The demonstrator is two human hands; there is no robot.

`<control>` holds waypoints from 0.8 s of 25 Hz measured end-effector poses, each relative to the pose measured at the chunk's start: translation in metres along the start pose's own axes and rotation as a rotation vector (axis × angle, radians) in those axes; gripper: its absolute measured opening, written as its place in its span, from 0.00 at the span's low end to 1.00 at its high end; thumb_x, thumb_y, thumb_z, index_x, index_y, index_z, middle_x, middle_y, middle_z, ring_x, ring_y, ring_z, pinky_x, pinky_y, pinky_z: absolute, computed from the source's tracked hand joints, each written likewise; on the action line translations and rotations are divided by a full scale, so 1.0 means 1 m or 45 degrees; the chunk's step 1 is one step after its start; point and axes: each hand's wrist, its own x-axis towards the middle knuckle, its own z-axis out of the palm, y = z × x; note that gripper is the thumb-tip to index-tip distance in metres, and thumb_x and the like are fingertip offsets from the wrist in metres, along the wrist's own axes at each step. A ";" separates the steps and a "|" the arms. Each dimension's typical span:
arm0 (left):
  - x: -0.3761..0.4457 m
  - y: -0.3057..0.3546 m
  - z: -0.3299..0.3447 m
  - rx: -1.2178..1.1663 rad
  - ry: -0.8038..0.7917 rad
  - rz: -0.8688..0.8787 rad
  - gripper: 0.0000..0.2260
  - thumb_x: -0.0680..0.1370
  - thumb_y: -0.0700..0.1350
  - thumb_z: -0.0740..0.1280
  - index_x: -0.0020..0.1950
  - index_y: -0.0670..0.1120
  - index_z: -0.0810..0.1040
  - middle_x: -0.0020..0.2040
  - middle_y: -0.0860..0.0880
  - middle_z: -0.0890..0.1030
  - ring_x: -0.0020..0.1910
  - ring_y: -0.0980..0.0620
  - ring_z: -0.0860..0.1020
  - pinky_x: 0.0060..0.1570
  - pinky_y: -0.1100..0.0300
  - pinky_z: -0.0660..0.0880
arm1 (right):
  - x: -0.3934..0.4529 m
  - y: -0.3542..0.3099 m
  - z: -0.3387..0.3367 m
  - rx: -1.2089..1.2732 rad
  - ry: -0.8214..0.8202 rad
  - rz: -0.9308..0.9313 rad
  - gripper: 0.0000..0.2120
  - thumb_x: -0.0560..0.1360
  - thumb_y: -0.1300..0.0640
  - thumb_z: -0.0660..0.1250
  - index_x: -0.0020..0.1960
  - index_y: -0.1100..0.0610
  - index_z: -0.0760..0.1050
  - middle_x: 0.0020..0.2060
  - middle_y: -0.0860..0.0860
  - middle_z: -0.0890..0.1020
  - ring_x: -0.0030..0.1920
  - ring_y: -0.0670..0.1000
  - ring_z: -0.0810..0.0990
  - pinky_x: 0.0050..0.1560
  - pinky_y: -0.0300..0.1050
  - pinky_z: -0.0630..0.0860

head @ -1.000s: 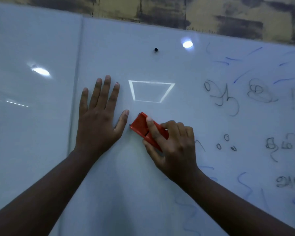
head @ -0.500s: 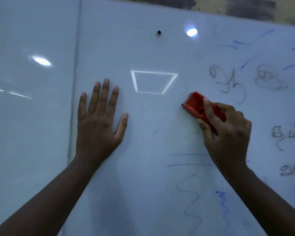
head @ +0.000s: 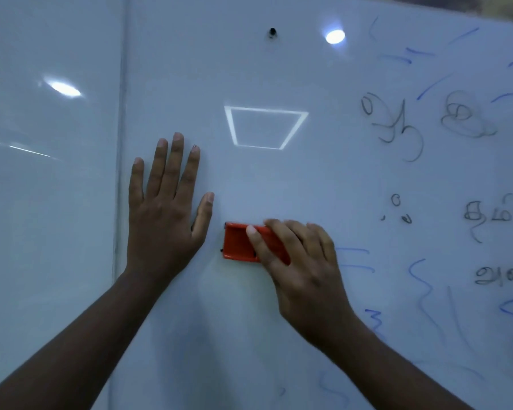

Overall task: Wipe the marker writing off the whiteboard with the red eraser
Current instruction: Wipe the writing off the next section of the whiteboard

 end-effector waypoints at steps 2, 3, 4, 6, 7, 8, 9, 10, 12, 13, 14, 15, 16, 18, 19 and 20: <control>-0.007 0.001 -0.002 -0.004 -0.005 0.004 0.30 0.87 0.53 0.56 0.87 0.43 0.54 0.87 0.42 0.53 0.86 0.43 0.51 0.83 0.37 0.50 | 0.001 0.023 -0.009 -0.034 -0.027 -0.029 0.29 0.78 0.67 0.60 0.78 0.55 0.71 0.70 0.60 0.77 0.67 0.65 0.76 0.71 0.64 0.68; -0.011 0.002 -0.002 -0.005 -0.006 0.005 0.30 0.87 0.53 0.56 0.87 0.43 0.55 0.87 0.42 0.53 0.86 0.43 0.51 0.83 0.37 0.50 | 0.002 0.038 -0.014 -0.052 0.001 0.016 0.28 0.78 0.68 0.60 0.77 0.56 0.72 0.69 0.61 0.77 0.66 0.65 0.77 0.70 0.65 0.69; -0.015 0.002 -0.003 -0.005 -0.007 0.005 0.29 0.88 0.52 0.56 0.87 0.43 0.55 0.87 0.42 0.53 0.86 0.43 0.52 0.83 0.37 0.50 | -0.001 0.053 -0.019 -0.066 0.038 0.087 0.26 0.79 0.69 0.62 0.76 0.57 0.73 0.68 0.62 0.77 0.65 0.66 0.77 0.68 0.64 0.70; -0.023 0.004 -0.004 -0.004 -0.014 -0.001 0.29 0.88 0.52 0.55 0.87 0.43 0.55 0.87 0.42 0.54 0.86 0.42 0.52 0.83 0.38 0.50 | -0.018 0.075 -0.027 -0.077 0.080 0.272 0.24 0.81 0.67 0.67 0.76 0.58 0.72 0.67 0.61 0.78 0.63 0.65 0.78 0.65 0.64 0.72; -0.028 0.004 -0.005 -0.002 -0.017 -0.004 0.28 0.88 0.52 0.54 0.87 0.43 0.55 0.87 0.42 0.54 0.86 0.42 0.52 0.83 0.38 0.50 | -0.031 0.079 -0.031 -0.071 0.086 0.357 0.24 0.81 0.65 0.67 0.77 0.58 0.72 0.68 0.61 0.78 0.63 0.65 0.78 0.64 0.63 0.73; -0.032 0.006 -0.005 0.001 -0.023 -0.011 0.28 0.88 0.52 0.54 0.87 0.43 0.55 0.87 0.42 0.54 0.86 0.42 0.52 0.84 0.38 0.49 | -0.046 0.078 -0.033 -0.052 0.088 0.428 0.24 0.82 0.63 0.67 0.77 0.58 0.71 0.68 0.60 0.77 0.64 0.64 0.77 0.64 0.62 0.73; -0.036 0.007 -0.006 0.004 -0.028 -0.018 0.28 0.88 0.52 0.54 0.87 0.43 0.55 0.87 0.42 0.54 0.86 0.42 0.52 0.84 0.38 0.49 | -0.059 0.075 -0.035 -0.024 0.093 0.484 0.24 0.82 0.61 0.67 0.78 0.59 0.70 0.68 0.60 0.78 0.64 0.63 0.77 0.65 0.61 0.73; -0.040 0.009 -0.006 0.008 -0.033 -0.025 0.28 0.88 0.51 0.54 0.87 0.43 0.55 0.87 0.42 0.53 0.86 0.42 0.51 0.84 0.39 0.48 | -0.069 0.071 -0.035 0.008 0.098 0.534 0.25 0.82 0.60 0.67 0.78 0.60 0.69 0.68 0.60 0.78 0.64 0.62 0.77 0.65 0.60 0.73; -0.047 0.012 -0.006 0.014 -0.041 -0.038 0.28 0.88 0.51 0.54 0.87 0.43 0.54 0.87 0.41 0.53 0.86 0.43 0.51 0.84 0.39 0.48 | -0.076 0.063 -0.033 0.070 0.108 0.637 0.27 0.81 0.58 0.67 0.78 0.61 0.68 0.69 0.59 0.78 0.65 0.61 0.76 0.67 0.58 0.72; -0.050 0.013 -0.006 0.013 -0.047 -0.040 0.28 0.88 0.51 0.54 0.87 0.43 0.54 0.87 0.41 0.53 0.86 0.42 0.51 0.84 0.39 0.48 | -0.073 0.059 -0.032 0.091 0.112 0.668 0.27 0.81 0.57 0.68 0.78 0.62 0.69 0.68 0.58 0.78 0.65 0.62 0.76 0.68 0.58 0.72; -0.052 0.013 -0.006 0.010 -0.051 -0.042 0.28 0.88 0.51 0.54 0.87 0.43 0.54 0.87 0.41 0.53 0.86 0.42 0.51 0.84 0.39 0.48 | -0.067 0.053 -0.031 0.102 0.110 0.670 0.26 0.80 0.57 0.69 0.76 0.62 0.70 0.67 0.58 0.79 0.64 0.62 0.76 0.67 0.58 0.72; -0.055 0.014 -0.006 0.004 -0.059 -0.044 0.28 0.88 0.51 0.54 0.87 0.43 0.54 0.87 0.41 0.53 0.86 0.42 0.51 0.84 0.38 0.48 | -0.061 0.043 -0.028 0.108 0.089 0.644 0.26 0.79 0.57 0.69 0.75 0.62 0.72 0.66 0.58 0.80 0.63 0.62 0.76 0.65 0.58 0.72; -0.058 0.015 -0.007 -0.003 -0.068 -0.047 0.28 0.88 0.51 0.54 0.87 0.43 0.54 0.87 0.40 0.53 0.86 0.41 0.51 0.84 0.38 0.48 | -0.055 0.029 -0.025 0.119 0.056 0.598 0.26 0.77 0.56 0.70 0.74 0.62 0.73 0.65 0.57 0.80 0.62 0.62 0.77 0.64 0.58 0.72; -0.065 0.016 -0.007 -0.009 -0.083 -0.054 0.28 0.88 0.51 0.54 0.87 0.43 0.54 0.87 0.40 0.53 0.86 0.41 0.51 0.84 0.37 0.48 | -0.052 -0.003 -0.018 0.171 -0.021 0.451 0.25 0.76 0.55 0.70 0.72 0.61 0.75 0.63 0.57 0.81 0.60 0.61 0.77 0.62 0.57 0.71; -0.069 0.017 -0.007 -0.009 -0.090 -0.055 0.28 0.88 0.50 0.54 0.87 0.42 0.54 0.87 0.40 0.52 0.86 0.41 0.50 0.83 0.37 0.48 | -0.055 -0.018 -0.015 0.192 -0.056 0.373 0.25 0.77 0.54 0.70 0.72 0.61 0.76 0.63 0.56 0.81 0.60 0.60 0.77 0.62 0.57 0.71; -0.073 0.017 -0.007 -0.010 -0.097 -0.052 0.29 0.88 0.50 0.55 0.87 0.42 0.53 0.87 0.40 0.52 0.86 0.41 0.50 0.83 0.37 0.48 | -0.060 -0.030 -0.013 0.205 -0.086 0.312 0.24 0.77 0.54 0.70 0.71 0.60 0.77 0.64 0.54 0.81 0.60 0.59 0.77 0.62 0.55 0.71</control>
